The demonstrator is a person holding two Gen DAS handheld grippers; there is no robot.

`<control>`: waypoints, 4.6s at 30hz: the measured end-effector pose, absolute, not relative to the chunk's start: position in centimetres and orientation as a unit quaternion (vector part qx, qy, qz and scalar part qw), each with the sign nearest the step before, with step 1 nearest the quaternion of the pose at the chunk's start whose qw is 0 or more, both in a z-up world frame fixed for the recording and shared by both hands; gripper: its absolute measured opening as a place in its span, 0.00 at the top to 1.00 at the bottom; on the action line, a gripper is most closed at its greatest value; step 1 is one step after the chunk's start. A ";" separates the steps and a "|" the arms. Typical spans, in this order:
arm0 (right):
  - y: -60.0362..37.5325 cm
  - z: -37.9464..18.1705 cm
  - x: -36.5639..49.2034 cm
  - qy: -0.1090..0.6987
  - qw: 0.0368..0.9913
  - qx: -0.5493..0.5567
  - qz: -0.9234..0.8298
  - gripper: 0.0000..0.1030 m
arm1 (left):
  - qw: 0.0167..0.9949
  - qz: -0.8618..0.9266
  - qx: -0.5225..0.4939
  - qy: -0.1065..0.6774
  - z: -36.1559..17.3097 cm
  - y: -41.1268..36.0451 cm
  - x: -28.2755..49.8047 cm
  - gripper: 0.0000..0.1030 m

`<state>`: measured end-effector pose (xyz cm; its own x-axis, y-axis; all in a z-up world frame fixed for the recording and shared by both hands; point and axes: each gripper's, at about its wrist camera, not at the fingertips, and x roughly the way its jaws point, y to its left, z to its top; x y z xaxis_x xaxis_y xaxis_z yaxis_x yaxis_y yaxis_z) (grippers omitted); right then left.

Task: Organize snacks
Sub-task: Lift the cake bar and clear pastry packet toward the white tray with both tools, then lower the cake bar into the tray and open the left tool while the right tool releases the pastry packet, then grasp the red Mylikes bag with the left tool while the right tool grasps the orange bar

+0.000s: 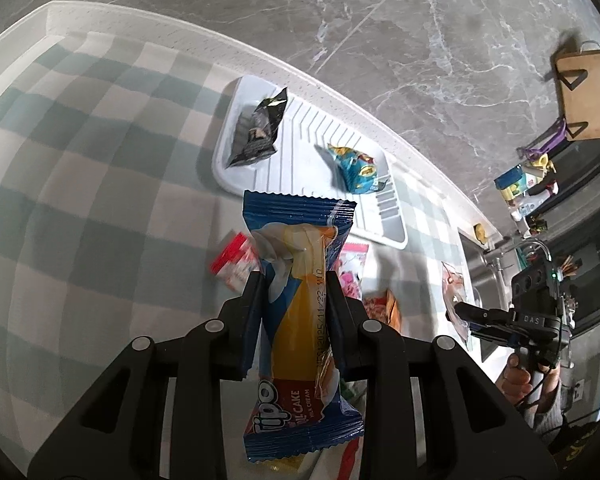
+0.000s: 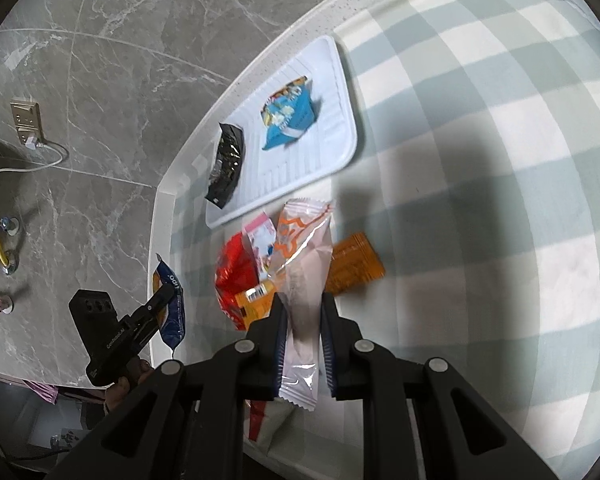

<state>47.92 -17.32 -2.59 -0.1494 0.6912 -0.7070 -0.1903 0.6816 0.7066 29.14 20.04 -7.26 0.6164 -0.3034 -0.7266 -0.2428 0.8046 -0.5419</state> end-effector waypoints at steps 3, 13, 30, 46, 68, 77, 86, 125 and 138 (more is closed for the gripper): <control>-16.9 -2.3 48.7 0.667 0.628 0.187 0.355 0.82 | 0.844 -0.025 -0.311 0.436 -6.9 19.9 30.5 0.74; -15.5 -2.0 52.3 0.651 0.643 0.191 0.356 0.82 | 0.848 -0.036 -0.298 0.437 -6.1 19.5 35.5 0.74; -12.1 -4.0 57.6 0.648 0.652 0.186 0.347 0.82 | 0.843 -0.036 -0.278 0.459 -7.8 19.5 44.0 0.74; -9.4 -6.1 59.1 0.655 0.660 0.156 0.333 0.80 | 0.838 -0.028 -0.257 0.480 -10.4 18.7 48.5 0.73; -7.8 -6.4 59.3 0.637 0.693 0.105 0.321 0.57 | 0.855 -0.008 -0.211 0.474 -11.4 16.9 52.1 0.62; -7.8 -4.4 58.3 0.613 0.711 0.081 0.334 0.53 | 0.868 -0.013 -0.192 0.457 -9.3 16.0 51.4 0.51; -8.9 -2.1 56.0 0.596 0.721 0.065 0.348 0.48 | 0.874 -0.007 -0.196 0.444 -6.9 16.3 46.3 0.51; -16.2 -11.7 45.7 0.732 0.479 0.418 0.247 0.27 | 0.835 0.001 -0.195 0.515 -9.7 12.3 32.5 0.50; -15.9 -12.5 46.0 0.738 0.476 0.407 0.250 0.69 | 0.824 -0.005 -0.181 0.536 -11.1 11.2 33.8 0.50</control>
